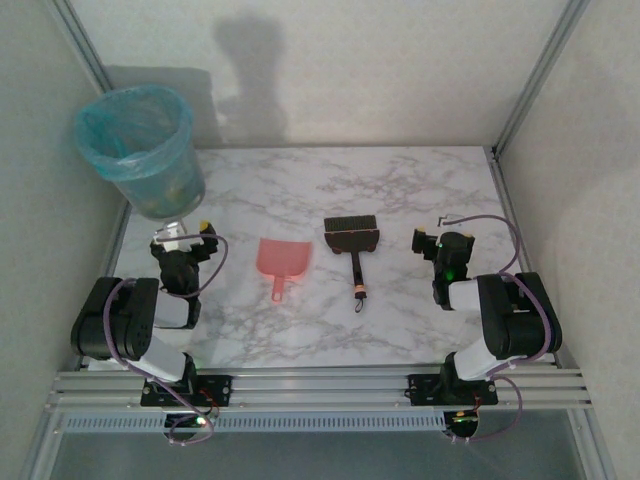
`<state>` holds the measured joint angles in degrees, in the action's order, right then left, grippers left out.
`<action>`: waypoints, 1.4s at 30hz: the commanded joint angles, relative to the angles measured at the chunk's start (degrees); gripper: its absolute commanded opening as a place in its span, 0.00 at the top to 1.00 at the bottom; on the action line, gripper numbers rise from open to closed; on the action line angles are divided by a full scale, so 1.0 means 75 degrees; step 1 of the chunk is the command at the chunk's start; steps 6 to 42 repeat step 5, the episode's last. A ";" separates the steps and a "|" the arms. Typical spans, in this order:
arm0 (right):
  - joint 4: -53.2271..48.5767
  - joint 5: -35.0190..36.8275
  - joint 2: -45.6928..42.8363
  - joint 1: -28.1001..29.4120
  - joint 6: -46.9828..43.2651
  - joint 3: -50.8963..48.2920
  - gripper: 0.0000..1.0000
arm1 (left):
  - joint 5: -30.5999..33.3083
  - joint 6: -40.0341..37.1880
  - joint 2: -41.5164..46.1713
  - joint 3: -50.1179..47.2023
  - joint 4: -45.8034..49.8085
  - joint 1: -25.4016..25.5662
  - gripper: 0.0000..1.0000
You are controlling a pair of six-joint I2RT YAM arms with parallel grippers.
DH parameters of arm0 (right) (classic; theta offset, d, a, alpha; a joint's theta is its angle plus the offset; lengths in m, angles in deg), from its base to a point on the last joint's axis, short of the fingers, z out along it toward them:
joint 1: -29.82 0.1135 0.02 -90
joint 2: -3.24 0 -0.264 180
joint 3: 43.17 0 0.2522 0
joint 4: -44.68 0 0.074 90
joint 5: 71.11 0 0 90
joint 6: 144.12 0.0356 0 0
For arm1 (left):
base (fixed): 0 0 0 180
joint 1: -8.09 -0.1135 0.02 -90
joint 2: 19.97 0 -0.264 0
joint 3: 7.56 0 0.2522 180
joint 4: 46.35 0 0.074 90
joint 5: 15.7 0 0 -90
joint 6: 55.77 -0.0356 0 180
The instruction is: Sweep away the paper scraps from the table
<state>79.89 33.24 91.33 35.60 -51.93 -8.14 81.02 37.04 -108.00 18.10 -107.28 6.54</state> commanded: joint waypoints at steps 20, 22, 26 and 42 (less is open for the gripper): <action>0.0023 0.0108 0.0008 0.0003 0.0059 0.0046 0.01 | -0.0178 0.0118 0.0001 0.0070 -0.0025 -0.0088 0.01; 0.0023 0.0108 0.0008 0.0003 0.0059 0.0046 0.01 | -0.0178 0.0118 0.0001 0.0070 -0.0025 -0.0088 0.01; 0.0023 0.0108 0.0008 0.0003 0.0059 0.0046 0.01 | -0.0178 0.0118 0.0001 0.0070 -0.0025 -0.0088 0.01; 0.0023 0.0108 0.0008 0.0003 0.0059 0.0046 0.01 | -0.0178 0.0118 0.0001 0.0070 -0.0025 -0.0088 0.01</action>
